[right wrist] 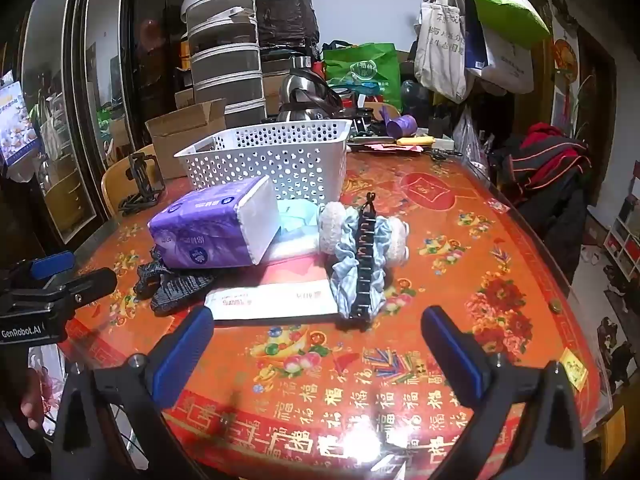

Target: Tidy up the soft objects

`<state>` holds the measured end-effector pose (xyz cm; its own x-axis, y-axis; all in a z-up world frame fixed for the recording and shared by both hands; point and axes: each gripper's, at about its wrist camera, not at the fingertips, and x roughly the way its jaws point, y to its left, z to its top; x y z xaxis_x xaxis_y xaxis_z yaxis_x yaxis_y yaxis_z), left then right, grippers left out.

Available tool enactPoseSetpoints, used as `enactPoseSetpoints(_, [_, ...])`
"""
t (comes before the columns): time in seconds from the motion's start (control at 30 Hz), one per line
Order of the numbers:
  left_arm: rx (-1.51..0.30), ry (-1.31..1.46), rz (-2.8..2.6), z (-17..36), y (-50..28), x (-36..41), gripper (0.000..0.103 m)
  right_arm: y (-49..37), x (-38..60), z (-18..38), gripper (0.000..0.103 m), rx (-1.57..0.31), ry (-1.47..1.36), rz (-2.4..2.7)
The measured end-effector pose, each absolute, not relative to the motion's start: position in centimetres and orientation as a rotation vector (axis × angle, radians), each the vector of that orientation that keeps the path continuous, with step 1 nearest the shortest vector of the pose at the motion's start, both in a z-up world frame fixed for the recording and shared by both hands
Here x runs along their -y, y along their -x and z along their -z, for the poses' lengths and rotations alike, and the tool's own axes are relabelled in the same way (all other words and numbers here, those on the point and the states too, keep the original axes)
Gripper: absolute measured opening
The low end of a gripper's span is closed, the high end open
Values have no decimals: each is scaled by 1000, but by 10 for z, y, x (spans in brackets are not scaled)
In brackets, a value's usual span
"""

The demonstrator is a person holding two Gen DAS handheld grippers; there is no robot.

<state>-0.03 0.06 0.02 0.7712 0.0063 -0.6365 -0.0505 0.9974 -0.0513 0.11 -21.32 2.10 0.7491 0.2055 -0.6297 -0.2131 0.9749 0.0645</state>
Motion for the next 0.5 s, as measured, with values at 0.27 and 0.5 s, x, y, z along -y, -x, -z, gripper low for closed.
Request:
enactPoseSetpoints(0.27, [-689, 72, -29, -3, -2, 4, 103, -2, 214, -21, 103, -678, 8, -230])
enactPoseSetpoints(0.5, [-684, 77, -23, 1, -1, 0, 103, -2, 212, -18, 103, -685, 6, -232])
